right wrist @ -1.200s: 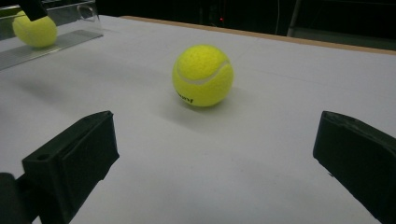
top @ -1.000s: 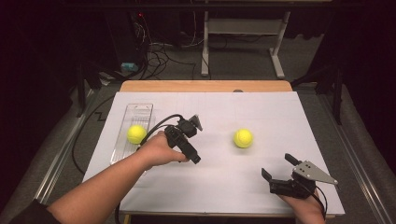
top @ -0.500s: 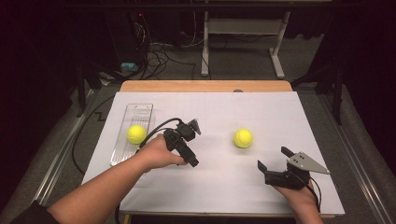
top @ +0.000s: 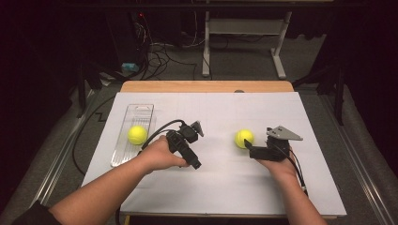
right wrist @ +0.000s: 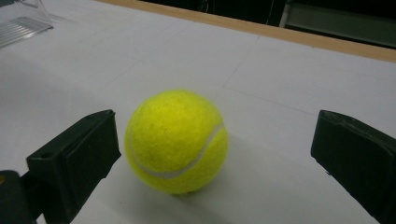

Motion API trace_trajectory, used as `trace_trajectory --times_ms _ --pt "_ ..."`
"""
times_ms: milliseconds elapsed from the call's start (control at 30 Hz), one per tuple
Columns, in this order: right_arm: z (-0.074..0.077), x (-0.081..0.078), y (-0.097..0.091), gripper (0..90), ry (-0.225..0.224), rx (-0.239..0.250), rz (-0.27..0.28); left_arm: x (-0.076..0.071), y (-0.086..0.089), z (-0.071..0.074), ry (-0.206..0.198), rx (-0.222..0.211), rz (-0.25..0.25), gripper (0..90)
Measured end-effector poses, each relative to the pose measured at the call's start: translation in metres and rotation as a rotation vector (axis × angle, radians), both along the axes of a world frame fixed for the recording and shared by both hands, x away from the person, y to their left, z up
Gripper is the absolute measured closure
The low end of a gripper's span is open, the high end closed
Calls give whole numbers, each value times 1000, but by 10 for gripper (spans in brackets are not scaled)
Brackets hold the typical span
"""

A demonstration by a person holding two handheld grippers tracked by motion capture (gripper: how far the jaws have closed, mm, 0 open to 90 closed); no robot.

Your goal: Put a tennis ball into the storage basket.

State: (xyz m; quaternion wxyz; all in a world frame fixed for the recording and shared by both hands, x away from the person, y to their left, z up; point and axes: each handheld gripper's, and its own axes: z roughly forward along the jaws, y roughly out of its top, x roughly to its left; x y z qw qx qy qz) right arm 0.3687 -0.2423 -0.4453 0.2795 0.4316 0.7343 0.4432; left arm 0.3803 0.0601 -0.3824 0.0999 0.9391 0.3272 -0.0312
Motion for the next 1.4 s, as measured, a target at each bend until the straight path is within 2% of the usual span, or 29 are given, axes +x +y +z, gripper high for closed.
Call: trace_trajectory --times_ms 333,367,400,433,500,567,733,900,967,1000,1133,1400 --pt "-12 23 17 59 91 -32 40 -5 -3 -1 -5 7 -8 5" --pt "-16 27 21 96 124 -35 56 -6 -3 -2 -4 7 -10 5" --pt "-16 27 21 96 124 -35 56 -6 -4 -2 1 7 -13 5" --pt "-18 28 22 118 144 -39 62 -7 -4 -2 1 13 -15 5" --pt "-21 29 24 180 171 -42 72 -7 -5 -2 2 14 -14 5" --pt "-22 30 24 260 191 -24 90 -6 -5 -2 5 14 -13 5" --pt "-21 27 27 272 172 -52 89 -4 -6 -3 8 21 -13 5" --pt "-16 18 25 273 146 -47 89 -5 -5 -3 5 15 -10 5" --pt "-11 8 22 273 115 -31 85 -5 -5 -1 4 21 -11 5" --pt "-11 8 22 273 115 -31 85 -5 -5 -1 1 17 -8 5" --pt "-6 -11 18 274 66 -30 81 -6 -4 3 -3 15 -3 5" --pt "-9 -43 7 273 34 -6 75 -8 -2 9 -2 18 5 5"
